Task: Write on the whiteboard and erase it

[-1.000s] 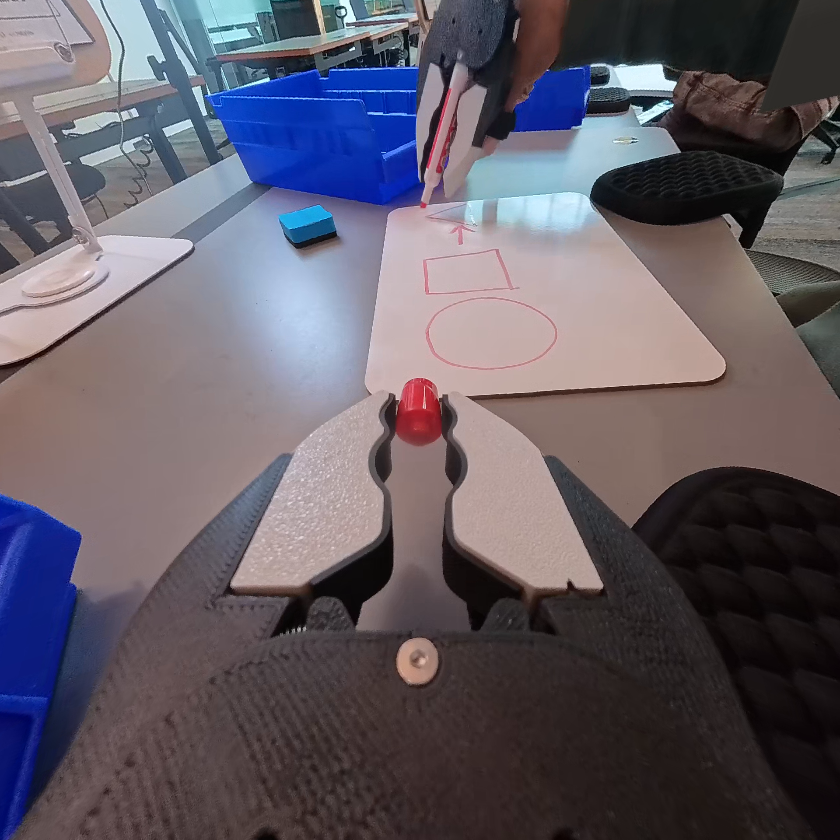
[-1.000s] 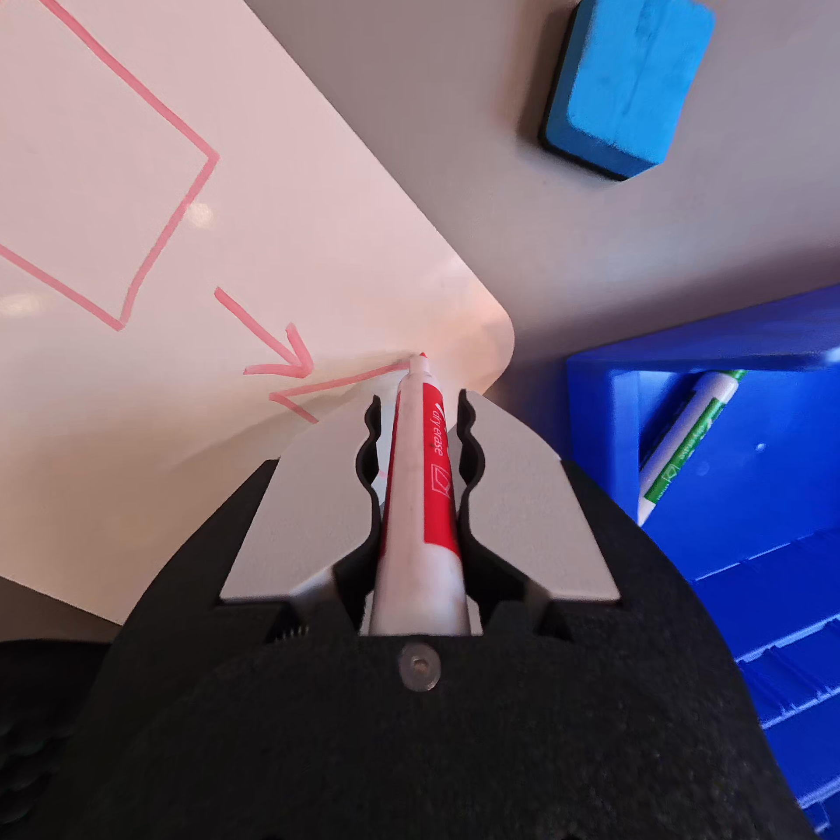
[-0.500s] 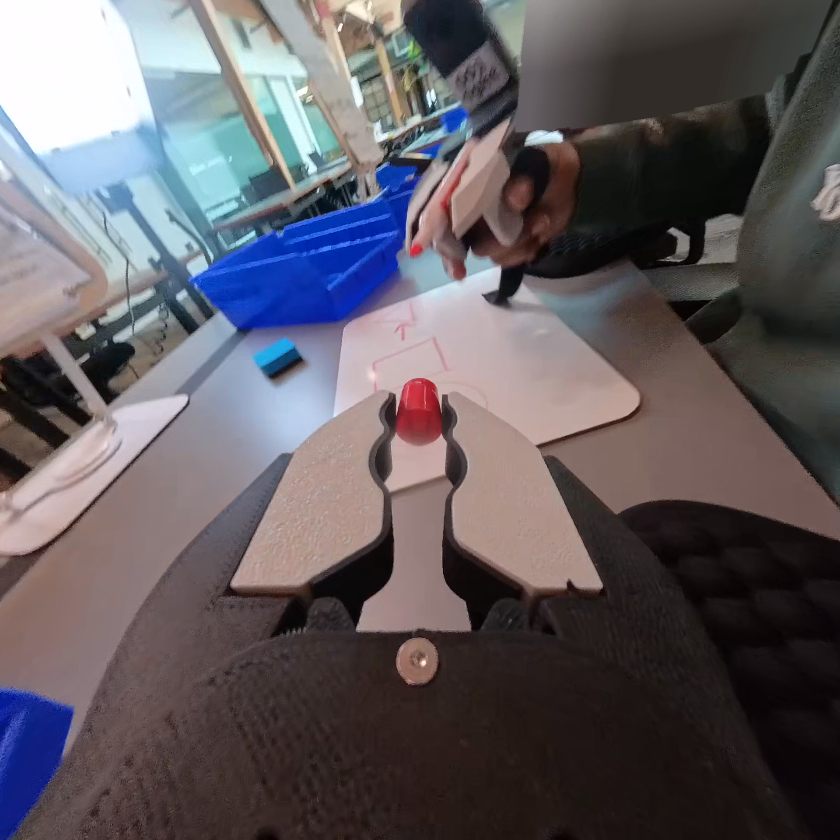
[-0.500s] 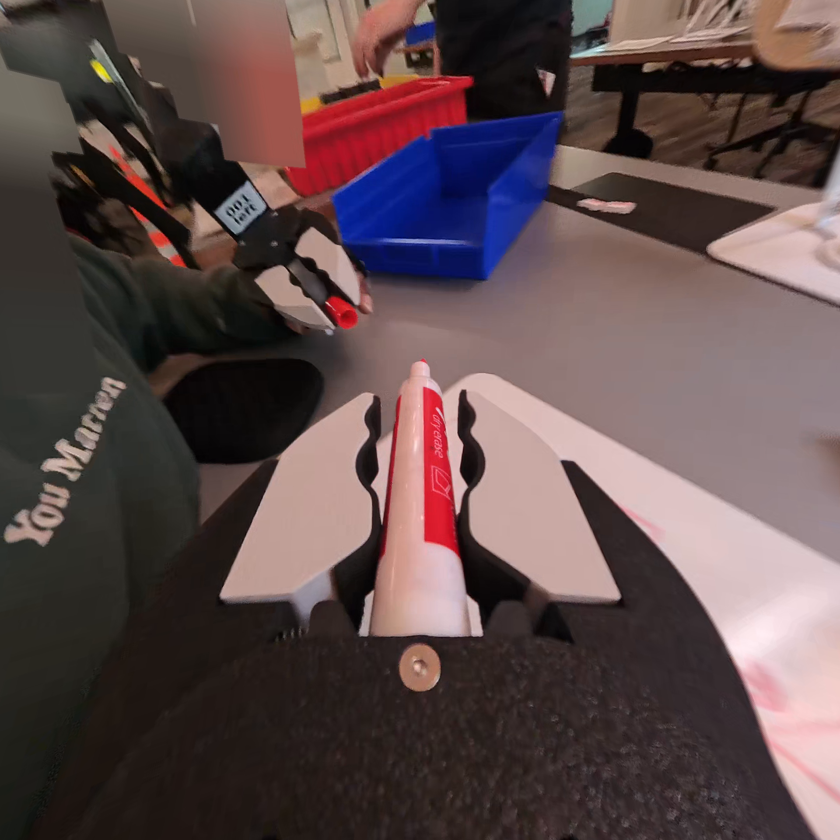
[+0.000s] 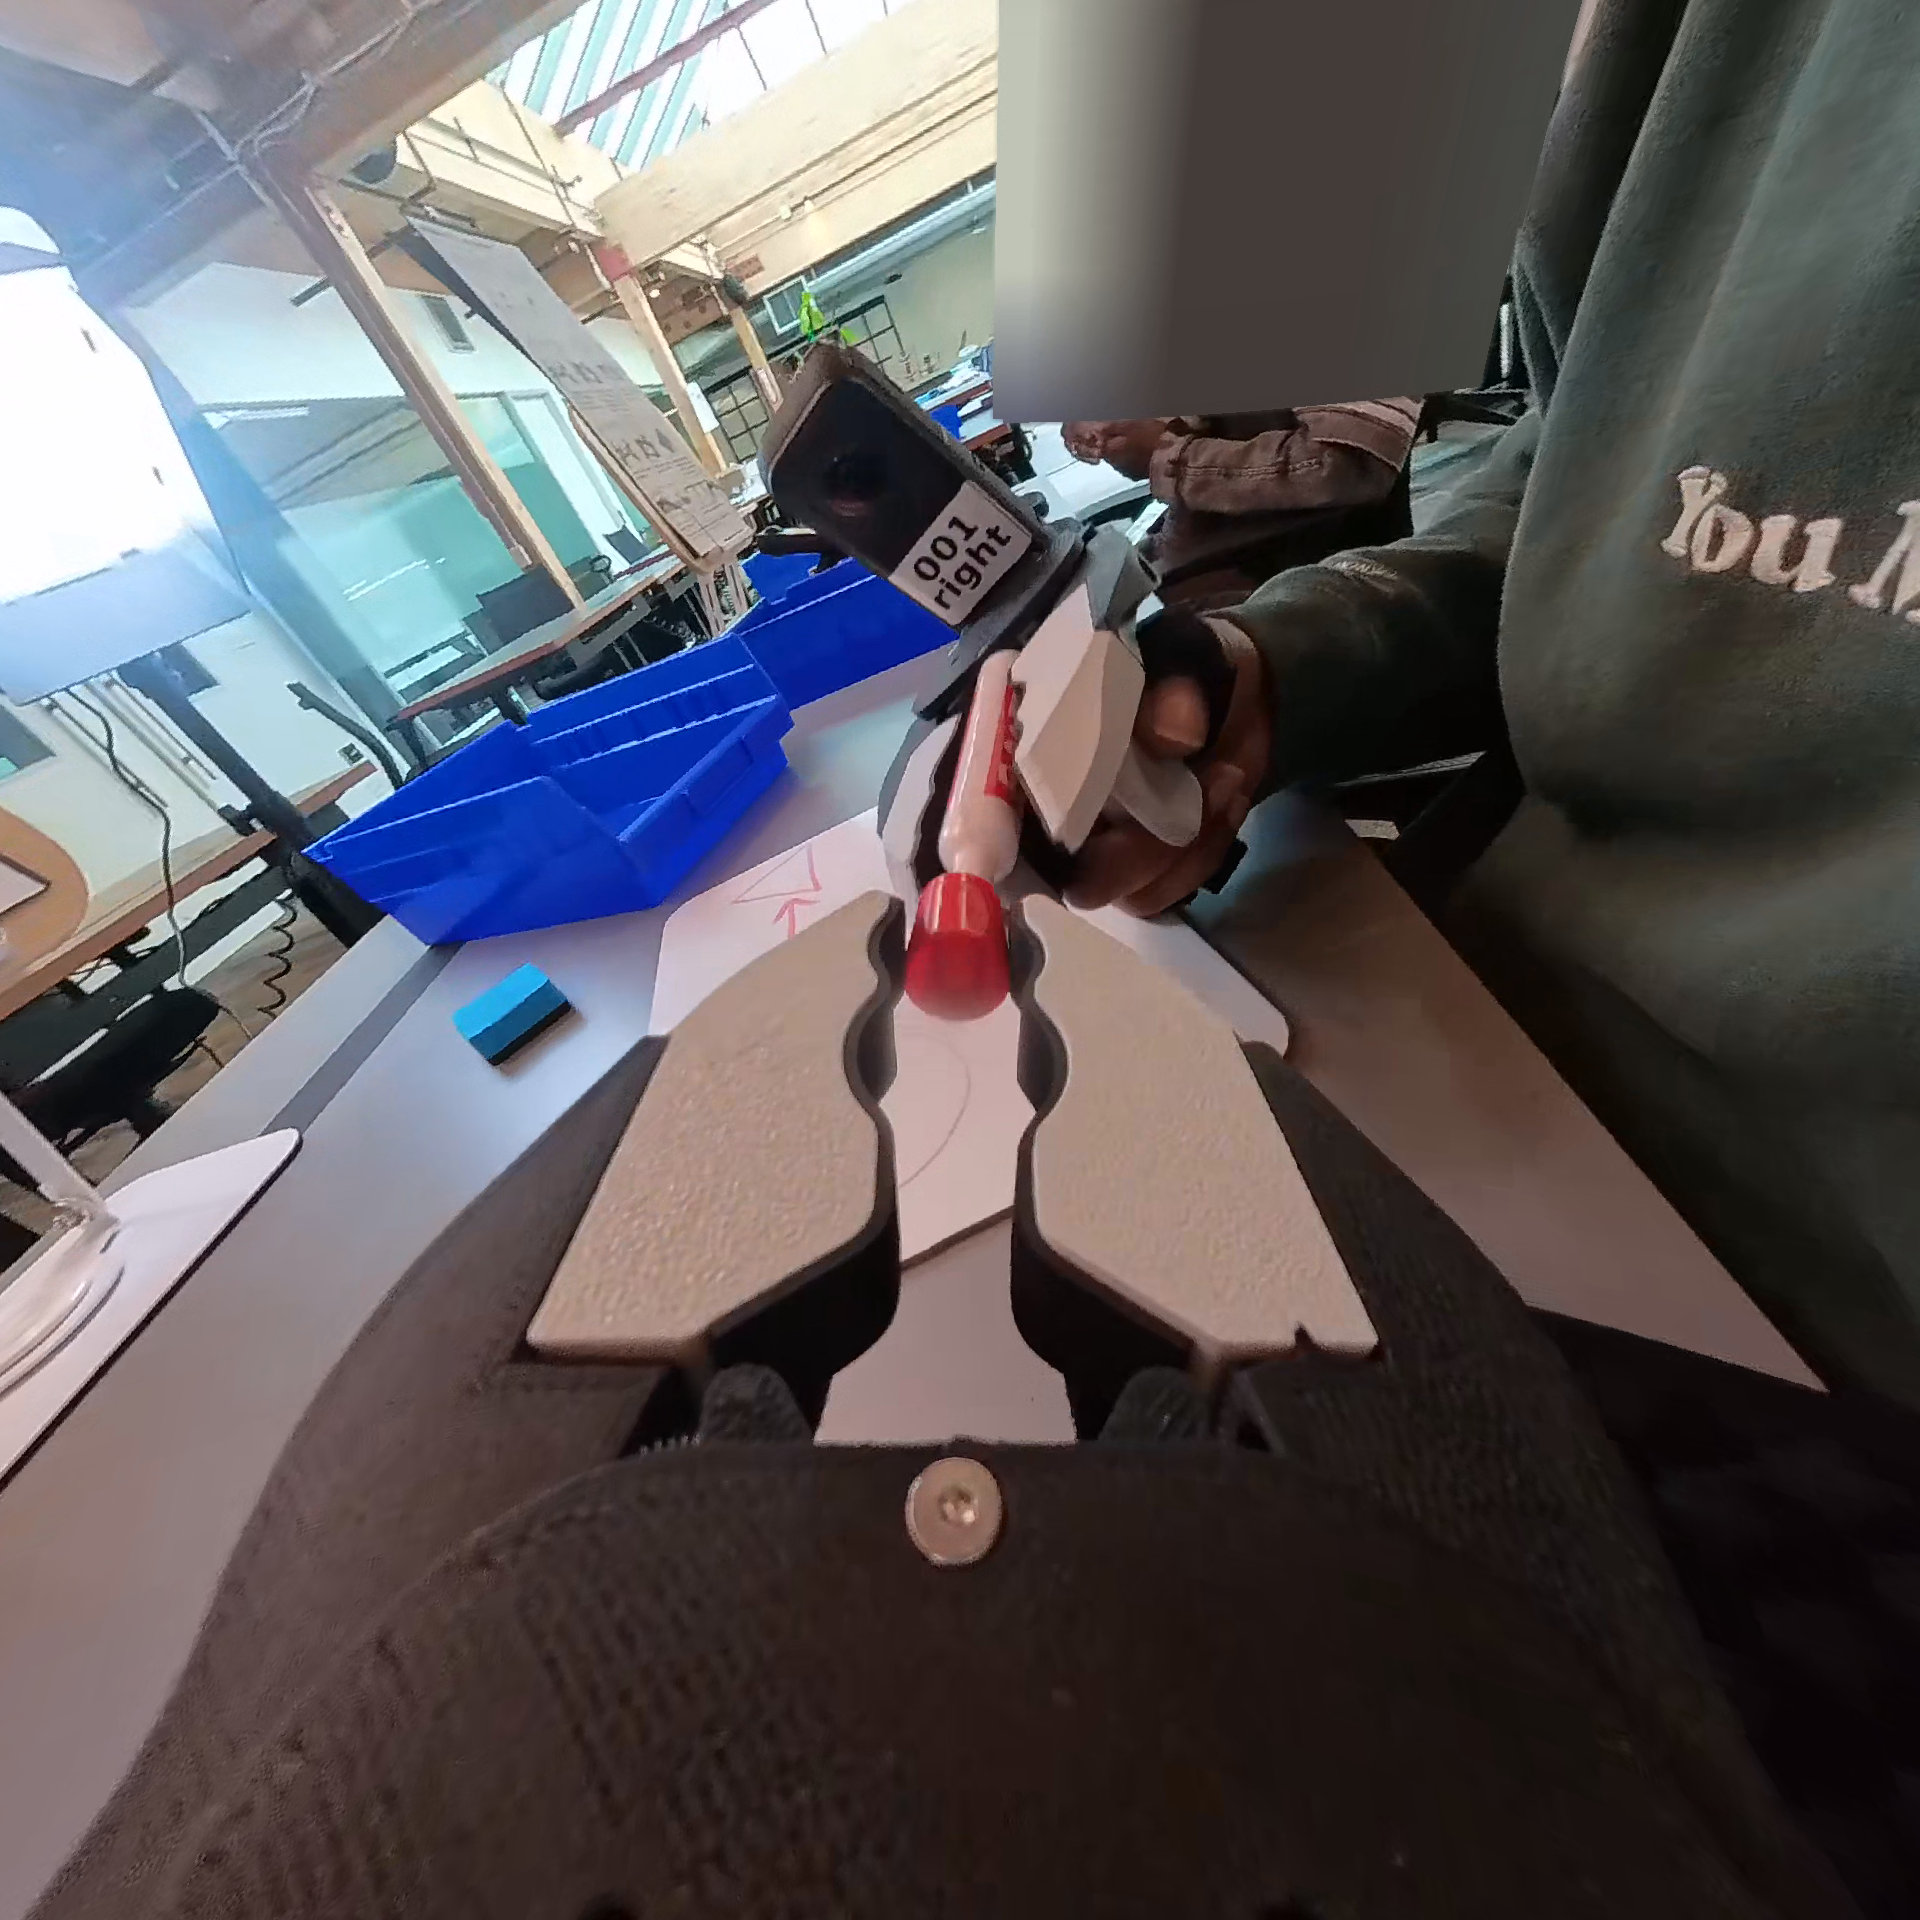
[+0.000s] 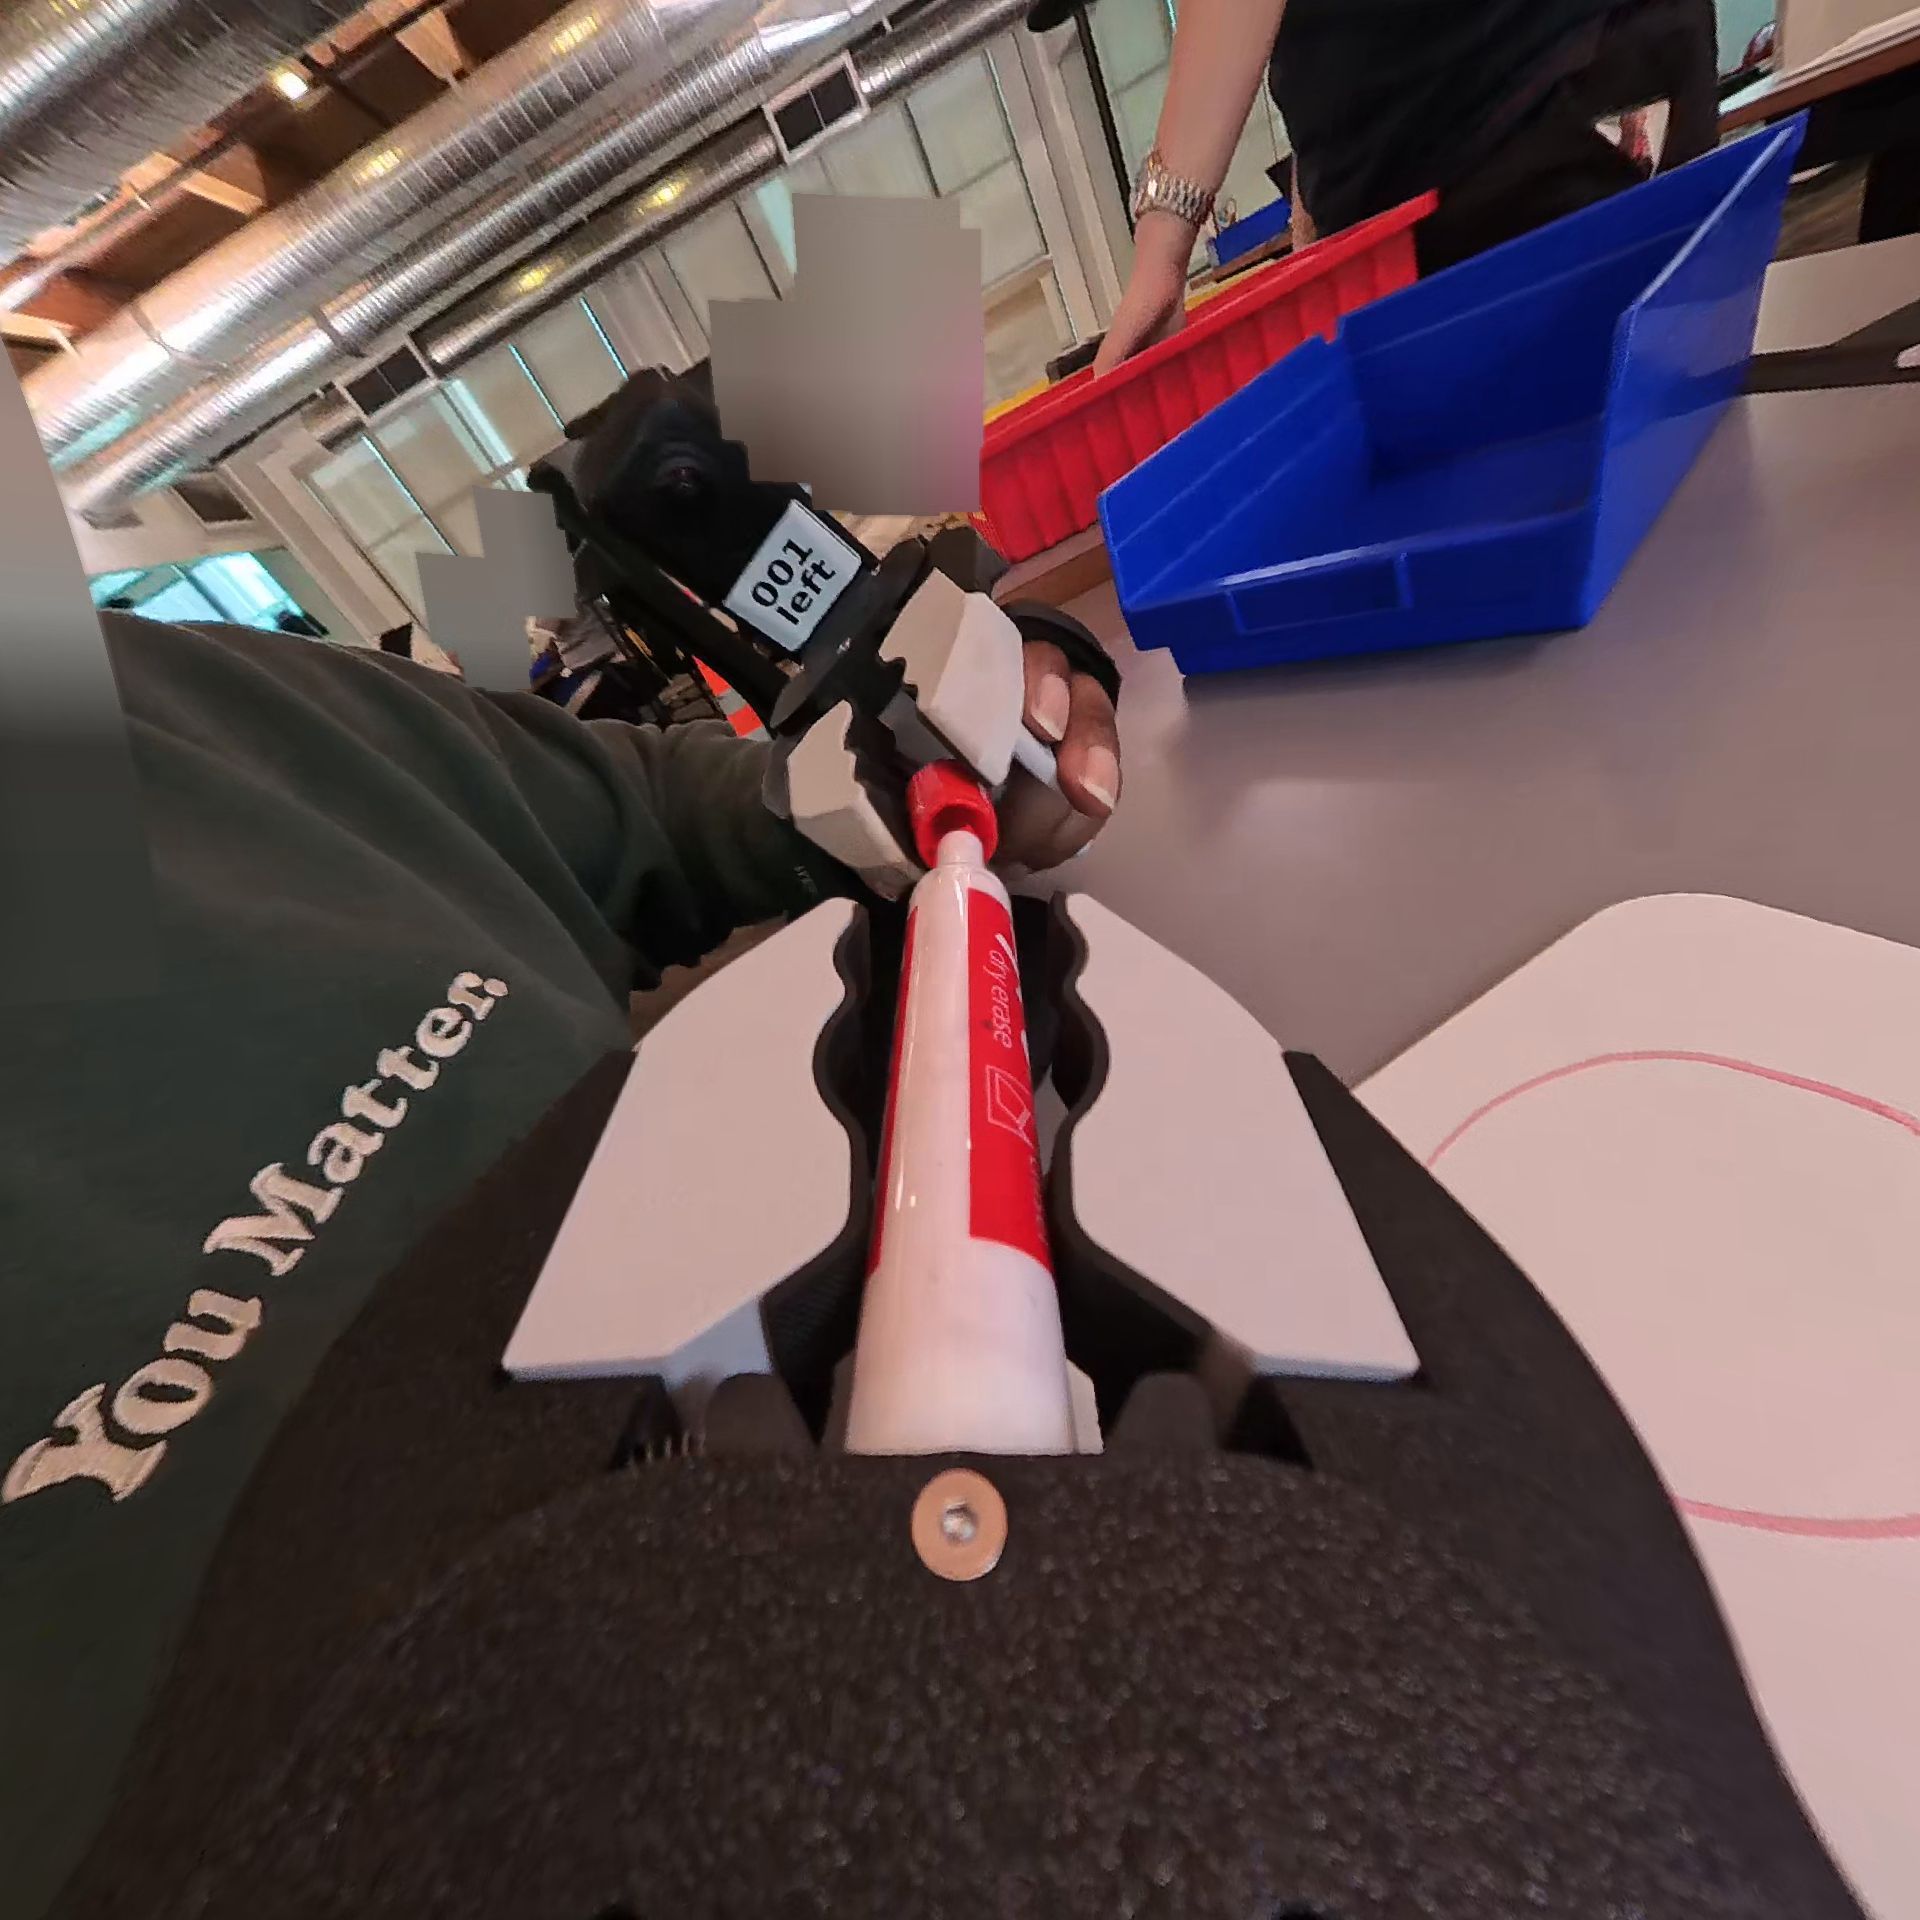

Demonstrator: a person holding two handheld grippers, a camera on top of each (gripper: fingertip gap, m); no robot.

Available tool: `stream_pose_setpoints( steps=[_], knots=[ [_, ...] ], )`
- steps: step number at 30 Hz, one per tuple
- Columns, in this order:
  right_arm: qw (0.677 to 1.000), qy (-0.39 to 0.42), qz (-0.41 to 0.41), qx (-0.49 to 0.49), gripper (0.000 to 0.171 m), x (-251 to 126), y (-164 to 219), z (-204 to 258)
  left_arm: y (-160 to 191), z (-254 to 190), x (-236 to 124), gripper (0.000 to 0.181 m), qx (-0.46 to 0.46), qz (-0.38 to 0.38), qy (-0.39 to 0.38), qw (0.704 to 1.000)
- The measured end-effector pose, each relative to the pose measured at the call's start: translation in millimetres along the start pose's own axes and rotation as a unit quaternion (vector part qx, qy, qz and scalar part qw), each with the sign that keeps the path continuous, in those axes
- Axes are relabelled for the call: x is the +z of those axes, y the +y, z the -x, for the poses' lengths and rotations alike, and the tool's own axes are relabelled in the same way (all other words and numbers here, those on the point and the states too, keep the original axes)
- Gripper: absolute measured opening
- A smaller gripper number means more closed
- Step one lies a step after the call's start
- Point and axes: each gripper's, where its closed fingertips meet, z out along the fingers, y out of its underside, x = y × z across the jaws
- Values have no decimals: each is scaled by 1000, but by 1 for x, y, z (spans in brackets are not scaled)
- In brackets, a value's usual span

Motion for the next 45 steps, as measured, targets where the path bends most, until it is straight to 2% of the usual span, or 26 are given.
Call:
stream_pose_setpoints(
  steps=[15,20,26,32,37,45],
  knots=[
    [997,-37,-13,60,31,10,11,10,1,-14,5,17,1,12,37,999],
    [996,-60,-28,66,31,9,8,15,-7,-16,5,17,-8,-18,40,999],
    [982,-133,-77,113,31,10,-2,31,-31,-21,2,17,-22,-77,59,995],
    [969,-175,-110,133,31,13,-8,40,-42,-22,-1,17,-46,-94,74,992],
    [968,-177,-135,116,31,13,-13,42,-46,-21,-1,17,-80,-95,89,988],
    [977,-121,-175,24,31,9,-19,43,-51,-18,2,18,-143,-120,106,977]
  ],
)
